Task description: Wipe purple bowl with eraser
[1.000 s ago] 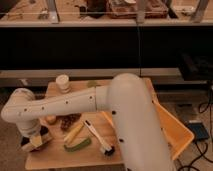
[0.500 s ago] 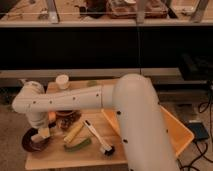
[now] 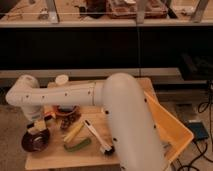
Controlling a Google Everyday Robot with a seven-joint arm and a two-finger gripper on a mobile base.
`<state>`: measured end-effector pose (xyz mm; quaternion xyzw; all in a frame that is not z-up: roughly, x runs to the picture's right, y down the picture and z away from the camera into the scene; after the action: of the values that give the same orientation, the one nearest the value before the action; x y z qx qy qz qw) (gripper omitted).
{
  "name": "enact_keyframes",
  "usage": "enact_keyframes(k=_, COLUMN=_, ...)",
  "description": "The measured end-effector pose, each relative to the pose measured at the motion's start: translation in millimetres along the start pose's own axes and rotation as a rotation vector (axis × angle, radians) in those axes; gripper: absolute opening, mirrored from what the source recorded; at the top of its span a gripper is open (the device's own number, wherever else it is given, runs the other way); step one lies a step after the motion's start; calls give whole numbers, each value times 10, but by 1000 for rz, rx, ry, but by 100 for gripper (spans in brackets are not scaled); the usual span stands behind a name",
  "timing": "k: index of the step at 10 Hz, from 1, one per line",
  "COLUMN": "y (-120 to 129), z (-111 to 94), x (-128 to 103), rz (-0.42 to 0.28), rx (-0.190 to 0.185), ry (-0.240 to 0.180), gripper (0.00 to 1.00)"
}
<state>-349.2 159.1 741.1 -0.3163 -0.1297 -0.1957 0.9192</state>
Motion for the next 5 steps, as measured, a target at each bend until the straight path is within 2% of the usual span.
enact_keyframes(k=3, y=-43, z=-88, x=-199, rz=-39, rx=28, ry=12, gripper=0)
enact_keyframes(k=5, y=33, z=-117, x=-414, rz=-75, rx=35, ry=1, gripper=0)
